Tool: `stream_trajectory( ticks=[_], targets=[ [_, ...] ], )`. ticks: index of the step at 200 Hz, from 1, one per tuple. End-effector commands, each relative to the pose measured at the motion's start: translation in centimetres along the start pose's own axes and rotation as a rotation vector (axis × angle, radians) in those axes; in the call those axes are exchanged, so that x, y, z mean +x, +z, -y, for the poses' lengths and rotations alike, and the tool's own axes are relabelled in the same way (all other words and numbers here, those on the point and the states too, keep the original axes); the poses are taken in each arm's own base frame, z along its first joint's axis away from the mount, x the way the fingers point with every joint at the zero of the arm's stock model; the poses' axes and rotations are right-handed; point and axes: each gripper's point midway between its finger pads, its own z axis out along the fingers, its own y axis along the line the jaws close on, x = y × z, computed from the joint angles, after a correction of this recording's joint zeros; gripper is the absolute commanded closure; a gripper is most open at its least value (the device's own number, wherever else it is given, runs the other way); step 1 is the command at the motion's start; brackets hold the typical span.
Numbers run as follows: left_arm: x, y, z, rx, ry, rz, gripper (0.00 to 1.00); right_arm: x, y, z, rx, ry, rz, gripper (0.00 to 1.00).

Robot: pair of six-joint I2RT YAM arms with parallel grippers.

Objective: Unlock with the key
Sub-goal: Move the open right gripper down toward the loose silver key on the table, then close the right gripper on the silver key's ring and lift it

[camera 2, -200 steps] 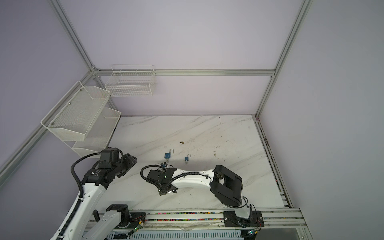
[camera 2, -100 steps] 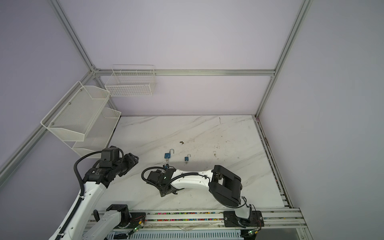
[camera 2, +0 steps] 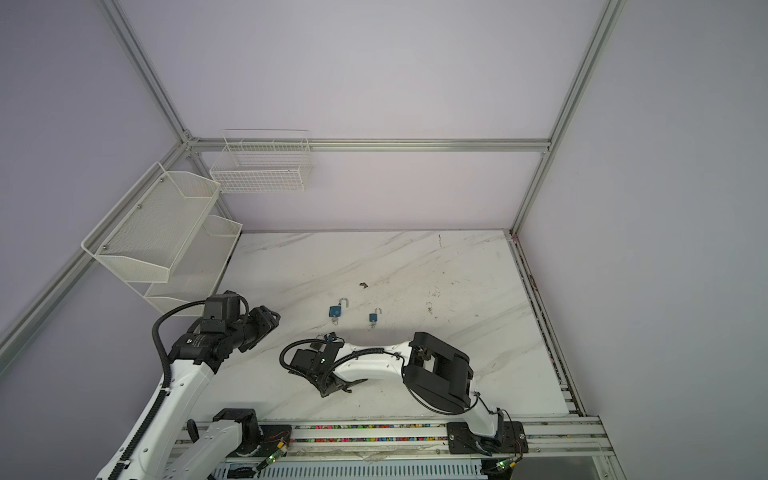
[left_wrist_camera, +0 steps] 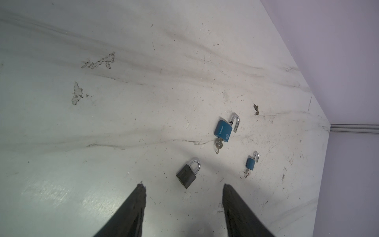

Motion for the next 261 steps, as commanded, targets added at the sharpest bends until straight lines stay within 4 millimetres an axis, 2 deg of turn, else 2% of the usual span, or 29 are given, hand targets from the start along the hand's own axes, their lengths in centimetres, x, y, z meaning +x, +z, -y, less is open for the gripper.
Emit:
stream_trajectory(
  ticks=[1,29,63,81,96,106,123,149,182,207,233,261],
  targets=[
    [0.0,0.2,1.2,0.061,0.019,-0.022,0.40,2.3,-0.4,2.8,0.072,-0.004,-0.046,0.11],
    [0.5,0.3,1.7,0.081,0.027,-0.052,0.41,3.7,-0.9,4.7,0.080,0.011,-0.073,0.10],
    [1.2,0.3,2.5,0.094,0.041,-0.069,0.42,4.8,-1.5,5.5,0.032,-0.033,-0.100,0.10],
    [1.8,0.4,2.8,0.093,0.046,-0.078,0.42,5.6,-1.5,7.3,0.010,-0.018,-0.129,0.10],
    [2.2,0.4,3.2,0.094,0.055,-0.084,0.42,5.5,-1.6,9.0,-0.010,0.018,-0.145,0.11],
    [2.4,0.4,3.6,0.096,0.058,-0.084,0.42,4.9,-2.2,9.3,-0.029,0.025,-0.129,0.12],
    [2.6,0.3,4.0,0.095,0.064,-0.078,0.42,3.3,-3.7,8.0,-0.101,0.021,-0.070,0.14],
    [2.7,0.1,4.7,0.112,0.071,-0.072,0.42,1.9,-5.2,4.5,-0.247,0.033,-0.041,0.19],
    [3.3,0.2,5.2,0.118,0.094,-0.091,0.42,1.5,-4.9,1.7,-0.298,0.061,-0.048,0.22],
    [3.4,0.2,5.1,0.115,0.104,-0.086,0.42,2.0,-3.5,0.8,-0.286,0.097,-0.079,0.28],
    [3.4,0.0,5.2,0.123,0.112,-0.083,0.42,2.2,-2.6,1.0,-0.259,0.136,-0.085,0.33],
    [3.6,0.1,5.3,0.124,0.120,-0.093,0.42,2.4,-1.9,0.8,-0.258,0.152,-0.097,0.44]
  ],
)
